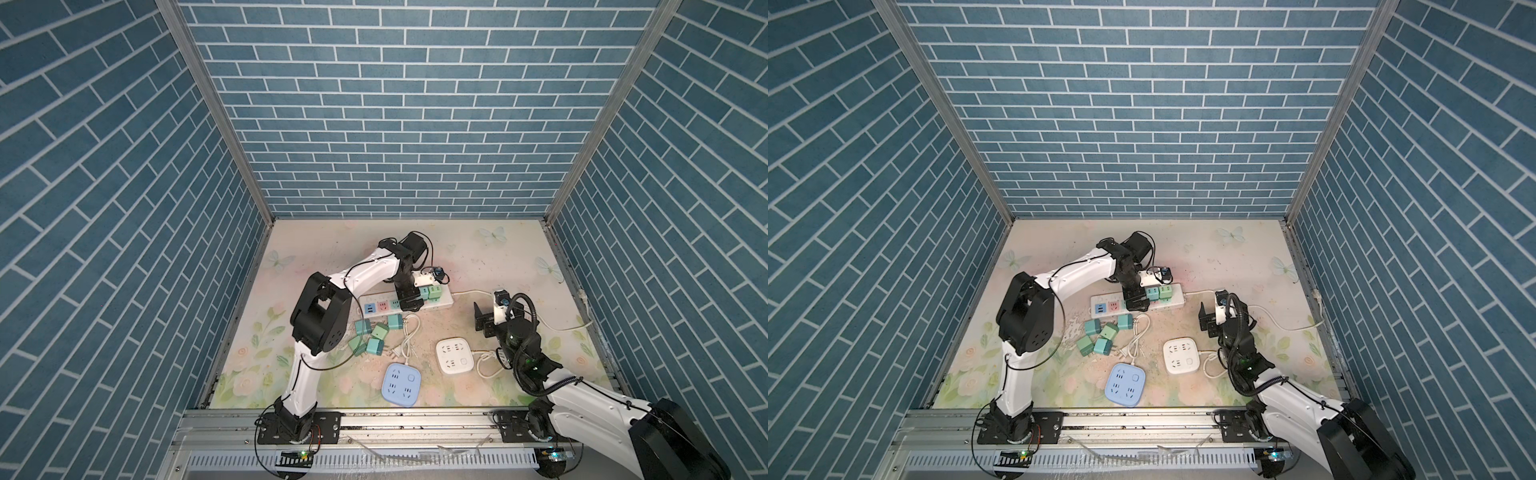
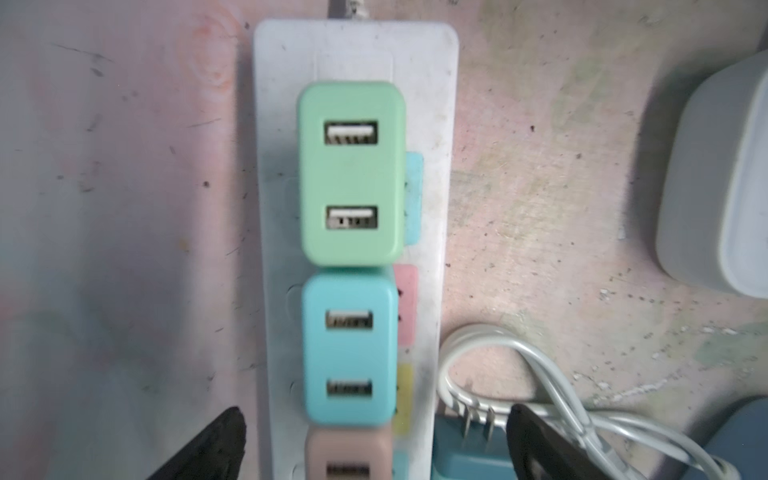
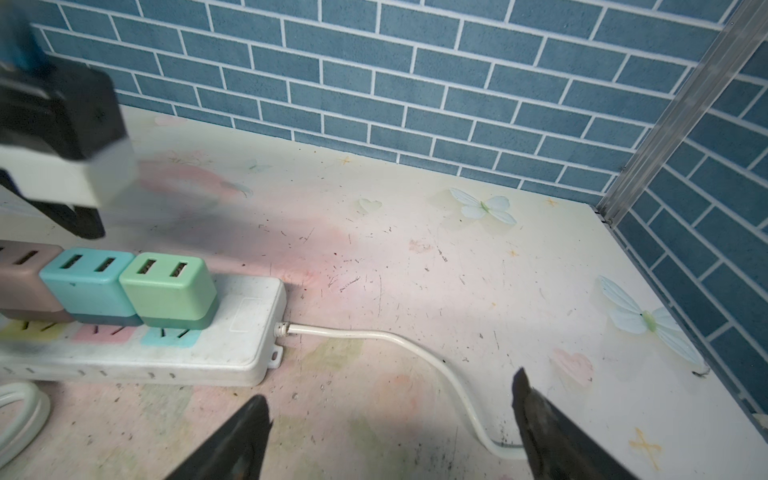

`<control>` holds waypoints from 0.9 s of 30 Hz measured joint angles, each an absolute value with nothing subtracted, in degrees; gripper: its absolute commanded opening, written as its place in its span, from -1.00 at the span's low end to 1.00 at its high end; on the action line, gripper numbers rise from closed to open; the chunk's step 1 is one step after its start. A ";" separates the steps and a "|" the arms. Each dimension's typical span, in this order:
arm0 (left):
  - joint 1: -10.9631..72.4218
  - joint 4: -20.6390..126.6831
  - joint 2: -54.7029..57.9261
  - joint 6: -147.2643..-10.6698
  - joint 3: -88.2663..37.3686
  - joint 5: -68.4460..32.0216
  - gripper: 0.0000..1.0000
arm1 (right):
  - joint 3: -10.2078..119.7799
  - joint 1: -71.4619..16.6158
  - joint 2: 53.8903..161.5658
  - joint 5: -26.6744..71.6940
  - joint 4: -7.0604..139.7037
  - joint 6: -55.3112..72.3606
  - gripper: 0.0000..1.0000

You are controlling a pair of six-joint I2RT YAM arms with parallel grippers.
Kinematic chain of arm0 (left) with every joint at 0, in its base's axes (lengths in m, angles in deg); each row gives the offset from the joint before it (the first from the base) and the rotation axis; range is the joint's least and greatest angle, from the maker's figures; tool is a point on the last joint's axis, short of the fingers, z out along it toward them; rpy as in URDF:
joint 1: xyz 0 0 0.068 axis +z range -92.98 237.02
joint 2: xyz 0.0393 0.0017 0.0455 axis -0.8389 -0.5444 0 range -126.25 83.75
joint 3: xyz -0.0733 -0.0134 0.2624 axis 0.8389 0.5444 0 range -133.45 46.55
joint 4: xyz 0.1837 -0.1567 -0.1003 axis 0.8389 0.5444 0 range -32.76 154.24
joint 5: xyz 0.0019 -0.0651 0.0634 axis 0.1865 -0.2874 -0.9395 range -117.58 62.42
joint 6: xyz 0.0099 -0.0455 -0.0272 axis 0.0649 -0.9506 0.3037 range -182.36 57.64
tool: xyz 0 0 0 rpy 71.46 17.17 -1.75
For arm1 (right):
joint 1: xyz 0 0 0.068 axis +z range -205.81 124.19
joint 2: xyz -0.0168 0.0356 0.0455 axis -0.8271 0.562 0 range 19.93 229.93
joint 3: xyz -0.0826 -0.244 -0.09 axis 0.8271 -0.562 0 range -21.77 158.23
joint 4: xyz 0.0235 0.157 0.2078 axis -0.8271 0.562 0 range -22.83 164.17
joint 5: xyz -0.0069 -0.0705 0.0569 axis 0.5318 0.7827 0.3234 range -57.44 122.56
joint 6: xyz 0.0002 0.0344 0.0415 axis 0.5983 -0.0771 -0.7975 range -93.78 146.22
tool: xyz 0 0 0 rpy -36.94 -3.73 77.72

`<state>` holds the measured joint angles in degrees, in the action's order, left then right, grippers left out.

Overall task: Insert the plug
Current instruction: 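Open the left gripper and raise it away from the strip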

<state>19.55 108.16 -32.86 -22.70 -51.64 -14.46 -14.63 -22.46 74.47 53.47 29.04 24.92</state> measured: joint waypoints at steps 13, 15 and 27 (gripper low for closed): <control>20.81 87.20 1.89 -52.40 -34.07 -26.79 0.99 | -14.65 -22.62 73.97 55.17 28.28 23.94 0.98; 22.91 86.50 5.45 -60.16 -32.38 -25.91 0.99 | -14.65 -22.62 73.90 56.24 27.36 23.26 0.98; 25.10 99.11 11.79 -92.47 -26.00 -34.76 0.99 | -9.84 -22.81 75.83 56.62 32.91 19.63 0.98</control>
<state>25.10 99.11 11.79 -92.47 -26.00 -34.76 -9.84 -22.81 75.83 56.62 32.91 19.63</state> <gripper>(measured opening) 0.995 0.989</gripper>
